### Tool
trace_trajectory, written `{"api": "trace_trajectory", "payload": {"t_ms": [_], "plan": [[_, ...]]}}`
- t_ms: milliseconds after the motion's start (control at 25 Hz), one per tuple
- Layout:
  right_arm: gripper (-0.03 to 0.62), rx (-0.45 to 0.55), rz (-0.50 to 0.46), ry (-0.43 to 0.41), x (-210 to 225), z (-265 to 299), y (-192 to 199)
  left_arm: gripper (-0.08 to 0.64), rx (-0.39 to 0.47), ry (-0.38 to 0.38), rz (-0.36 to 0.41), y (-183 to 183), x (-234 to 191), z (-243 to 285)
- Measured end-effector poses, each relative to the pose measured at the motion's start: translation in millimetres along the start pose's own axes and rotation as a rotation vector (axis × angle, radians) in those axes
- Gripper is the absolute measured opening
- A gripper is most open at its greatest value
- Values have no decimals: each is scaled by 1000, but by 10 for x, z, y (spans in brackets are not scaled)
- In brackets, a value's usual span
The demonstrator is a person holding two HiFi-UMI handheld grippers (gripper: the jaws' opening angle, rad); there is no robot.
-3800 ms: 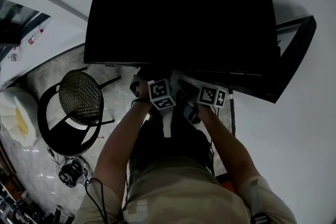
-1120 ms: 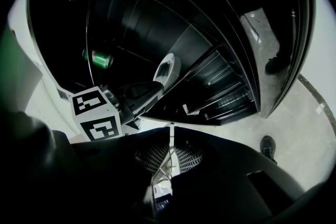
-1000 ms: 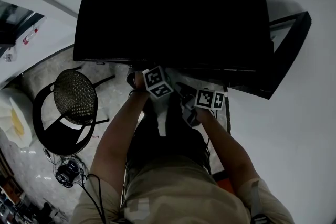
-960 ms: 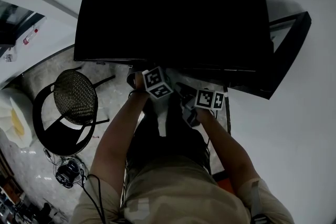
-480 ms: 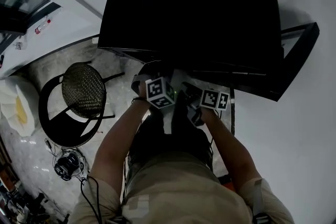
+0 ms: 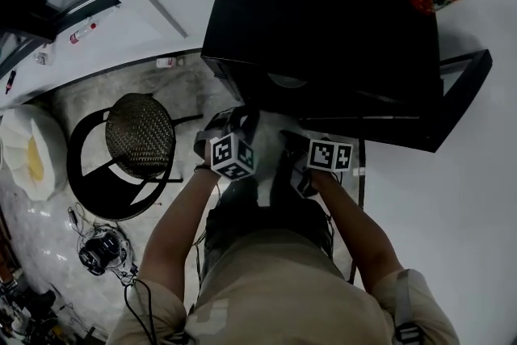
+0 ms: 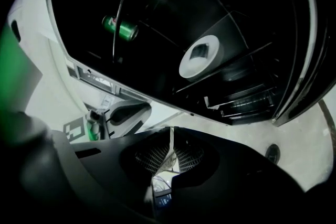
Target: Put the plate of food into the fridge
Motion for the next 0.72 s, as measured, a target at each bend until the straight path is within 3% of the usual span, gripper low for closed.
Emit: {"api": "trace_trajectory", "payload": {"t_ms": [280, 480, 720], "plan": [[35, -3, -73, -24, -340, 112, 8, 9, 2, -51, -76, 153, -111, -423], [35, 14, -117, -65, -649, 133, 55, 9, 67, -117, -166, 163, -250, -717], [35, -33, -234, -44, -861, 167, 201, 9, 77, -116, -156, 271, -285, -869]]}}
Point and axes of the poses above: the fingertips, and each gripper's own axes: z forward along the fingers, x to its right, y out of its underside, the point moved 8 cm from there along -z, backward along the fingers, and after that the axes turned 9 degrees about z, right-handed, at the moved point
